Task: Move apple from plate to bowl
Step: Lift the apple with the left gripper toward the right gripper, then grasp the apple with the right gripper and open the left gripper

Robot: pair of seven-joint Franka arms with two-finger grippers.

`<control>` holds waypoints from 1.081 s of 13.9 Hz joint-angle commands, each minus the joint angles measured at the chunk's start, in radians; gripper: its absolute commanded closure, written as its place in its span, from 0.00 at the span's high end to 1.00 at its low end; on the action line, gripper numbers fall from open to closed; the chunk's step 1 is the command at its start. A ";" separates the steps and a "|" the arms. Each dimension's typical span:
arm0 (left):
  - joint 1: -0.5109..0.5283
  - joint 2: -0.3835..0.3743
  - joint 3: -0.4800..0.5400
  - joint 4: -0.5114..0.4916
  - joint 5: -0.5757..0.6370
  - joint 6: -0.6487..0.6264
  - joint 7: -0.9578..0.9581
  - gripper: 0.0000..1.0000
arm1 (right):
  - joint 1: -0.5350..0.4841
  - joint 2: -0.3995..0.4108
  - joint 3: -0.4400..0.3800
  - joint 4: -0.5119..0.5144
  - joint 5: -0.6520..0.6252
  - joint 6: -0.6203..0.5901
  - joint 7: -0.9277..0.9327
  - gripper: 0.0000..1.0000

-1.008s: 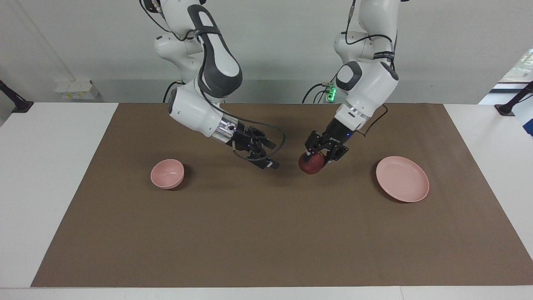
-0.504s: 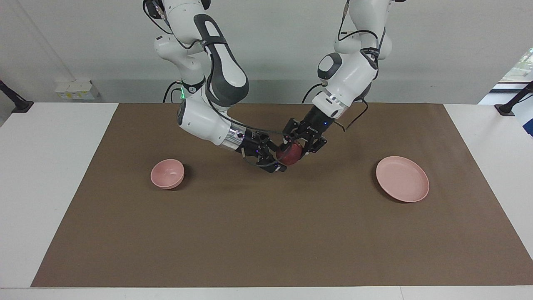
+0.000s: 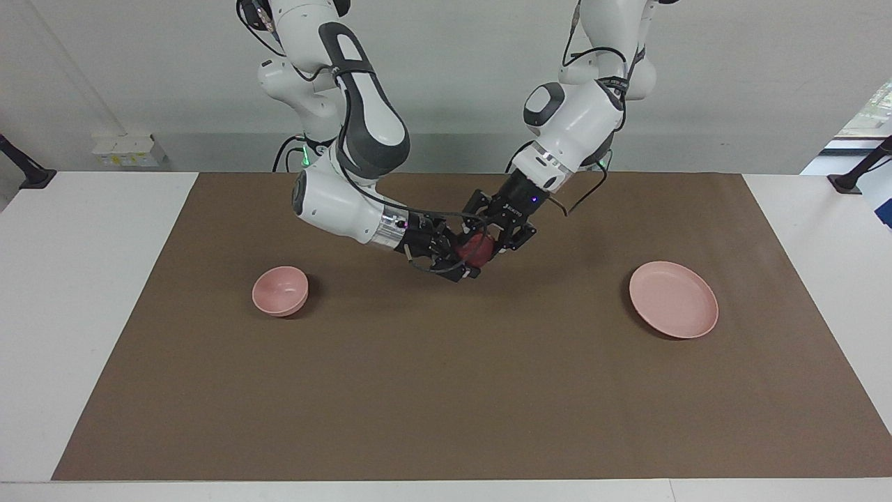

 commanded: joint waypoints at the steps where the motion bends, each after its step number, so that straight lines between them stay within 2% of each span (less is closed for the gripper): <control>1: -0.009 0.006 -0.012 0.013 -0.026 -0.002 -0.013 0.02 | -0.022 -0.017 0.006 -0.004 0.032 -0.034 -0.053 0.25; 2: -0.011 0.006 -0.012 0.013 -0.026 -0.004 -0.019 0.09 | -0.031 -0.017 0.006 -0.004 0.034 -0.049 -0.062 0.00; 5: -0.009 0.006 -0.010 0.013 -0.024 -0.005 -0.021 0.46 | -0.057 -0.017 0.006 -0.003 0.034 -0.085 -0.096 0.00; 6: -0.009 0.007 -0.010 0.013 -0.024 -0.008 -0.022 0.68 | -0.060 -0.017 0.006 -0.003 0.032 -0.088 -0.097 0.00; 7: -0.011 0.010 -0.010 0.015 -0.015 -0.013 -0.021 0.99 | -0.063 -0.017 0.005 -0.003 0.032 -0.094 -0.105 0.00; 12: -0.006 0.012 -0.012 0.026 -0.007 -0.015 -0.026 1.00 | -0.074 -0.022 0.001 -0.003 0.019 -0.100 -0.130 0.00; 15: 0.003 0.013 -0.012 0.021 -0.007 -0.015 -0.022 1.00 | -0.100 -0.026 -0.005 -0.004 0.008 -0.149 -0.162 0.00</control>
